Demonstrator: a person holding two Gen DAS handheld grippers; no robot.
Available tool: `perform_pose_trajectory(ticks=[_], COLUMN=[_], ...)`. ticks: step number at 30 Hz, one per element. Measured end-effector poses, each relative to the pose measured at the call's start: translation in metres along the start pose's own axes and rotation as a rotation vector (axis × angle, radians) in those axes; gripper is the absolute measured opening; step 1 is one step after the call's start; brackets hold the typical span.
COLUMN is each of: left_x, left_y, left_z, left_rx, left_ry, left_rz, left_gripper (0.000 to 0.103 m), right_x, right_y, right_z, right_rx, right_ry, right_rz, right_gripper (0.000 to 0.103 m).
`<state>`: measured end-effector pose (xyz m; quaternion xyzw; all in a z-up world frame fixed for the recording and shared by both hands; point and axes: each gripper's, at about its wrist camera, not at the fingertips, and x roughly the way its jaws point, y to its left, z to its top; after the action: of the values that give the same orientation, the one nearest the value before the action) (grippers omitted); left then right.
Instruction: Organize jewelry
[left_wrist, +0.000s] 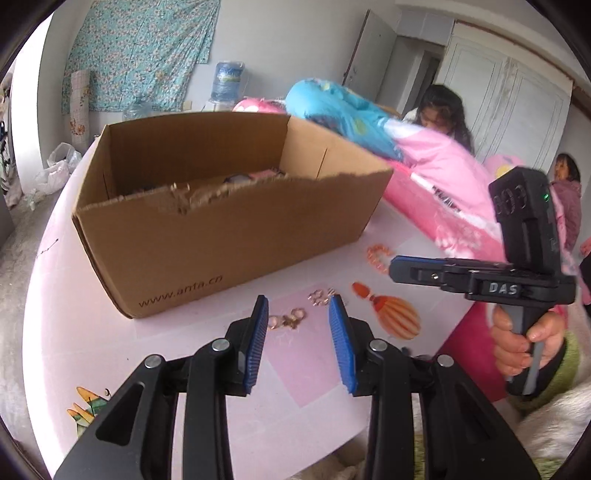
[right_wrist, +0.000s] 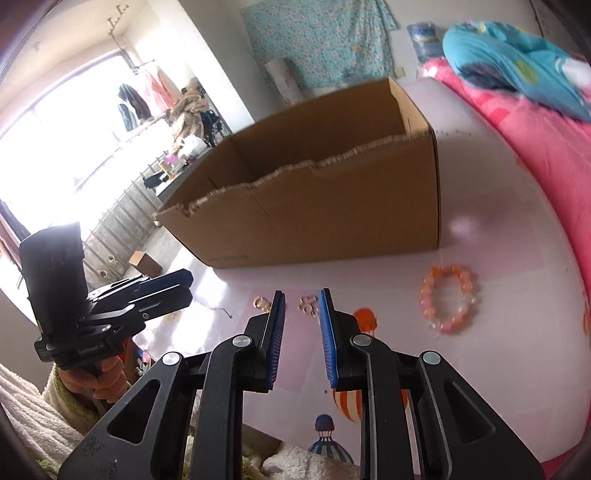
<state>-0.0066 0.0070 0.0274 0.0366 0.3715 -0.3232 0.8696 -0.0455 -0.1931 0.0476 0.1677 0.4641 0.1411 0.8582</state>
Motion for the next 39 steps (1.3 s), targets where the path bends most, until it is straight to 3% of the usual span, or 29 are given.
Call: perform_pose_trajectory(ticks=[3, 6, 8, 13, 20, 26, 27, 39], left_x=[0.031, 0.046, 0.055, 0.06, 0.065, 0.062, 0.061, 0.042], left_y=[-0.005, -0.004, -0.004, -0.002, -0.007, -0.007, -0.005, 0.009], left_z=[-0.009, -0.01, -0.012, -0.01, -0.008, -0.009, -0.01, -0.023], left_rx=[0.072, 0.104, 0.139, 0.155, 0.177, 0.126, 0.112, -0.013], left_ry=[0.059, 0.069, 0.089, 0.075, 0.066, 0.061, 0.058, 0.076], left_rz=[0.106, 0.118, 0.153, 0.134, 0.111, 0.113, 0.108, 0.109], left_gripper=[0.033, 0.033, 0.027, 0.017, 0.011, 0.01, 0.0, 0.0], right_x=[0.007, 0.005, 0.003, 0.004, 0.004, 0.004, 0.004, 0.026], right_y=[-0.003, 0.0, 0.001, 0.003, 0.001, 0.003, 0.004, 0.025], right_z=[-0.005, -0.003, -0.001, -0.002, -0.007, -0.005, -0.006, 0.001], right_rx=[0.037, 0.029, 0.026, 0.02, 0.031, 0.027, 0.024, -0.058], right_ry=[0.02, 0.009, 0.0, -0.011, -0.014, -0.022, -0.023, 0.022], right_rz=[0.024, 0.025, 0.029, 0.033, 0.031, 0.029, 0.027, 0.047], right_gripper=[0.02, 0.02, 0.02, 0.02, 0.02, 0.02, 0.02, 0.02])
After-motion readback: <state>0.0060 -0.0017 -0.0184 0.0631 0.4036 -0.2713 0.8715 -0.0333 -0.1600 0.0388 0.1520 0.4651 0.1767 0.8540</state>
